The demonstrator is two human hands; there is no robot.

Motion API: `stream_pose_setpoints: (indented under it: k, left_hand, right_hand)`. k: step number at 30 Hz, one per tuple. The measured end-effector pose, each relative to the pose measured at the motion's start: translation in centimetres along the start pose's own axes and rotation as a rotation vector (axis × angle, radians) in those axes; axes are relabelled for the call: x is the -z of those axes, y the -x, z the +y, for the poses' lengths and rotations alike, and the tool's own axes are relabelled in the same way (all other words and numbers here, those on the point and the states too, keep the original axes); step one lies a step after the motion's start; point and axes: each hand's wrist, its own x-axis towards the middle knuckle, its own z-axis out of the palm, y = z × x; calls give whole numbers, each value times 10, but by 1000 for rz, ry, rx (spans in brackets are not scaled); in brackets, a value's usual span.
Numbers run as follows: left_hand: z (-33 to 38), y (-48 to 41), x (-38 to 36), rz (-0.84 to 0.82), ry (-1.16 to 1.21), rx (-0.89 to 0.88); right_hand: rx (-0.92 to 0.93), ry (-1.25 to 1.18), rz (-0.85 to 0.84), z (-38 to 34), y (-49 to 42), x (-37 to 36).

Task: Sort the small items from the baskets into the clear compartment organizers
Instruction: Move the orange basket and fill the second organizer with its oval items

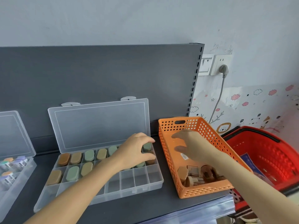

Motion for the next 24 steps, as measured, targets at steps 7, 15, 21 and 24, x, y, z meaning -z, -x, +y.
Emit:
stream_pose_setpoints:
  k: [7, 15, 21, 24]
  left_hand:
    - [50, -31, -22, -112, -23, -160]
    - [88, -65, -55, -625, -403, -264]
    - [99, -73, -61, -743, -507, -222]
    - [97, -73, -61, -702, -493, -209]
  right_hand:
    - [-245, 129, -154, 64, 41, 29]
    - [-175, 79, -386, 89, 55, 14]
    - [-70, 247, -444, 93, 46, -5]
    - [-72, 178, -401, 93, 39, -8]
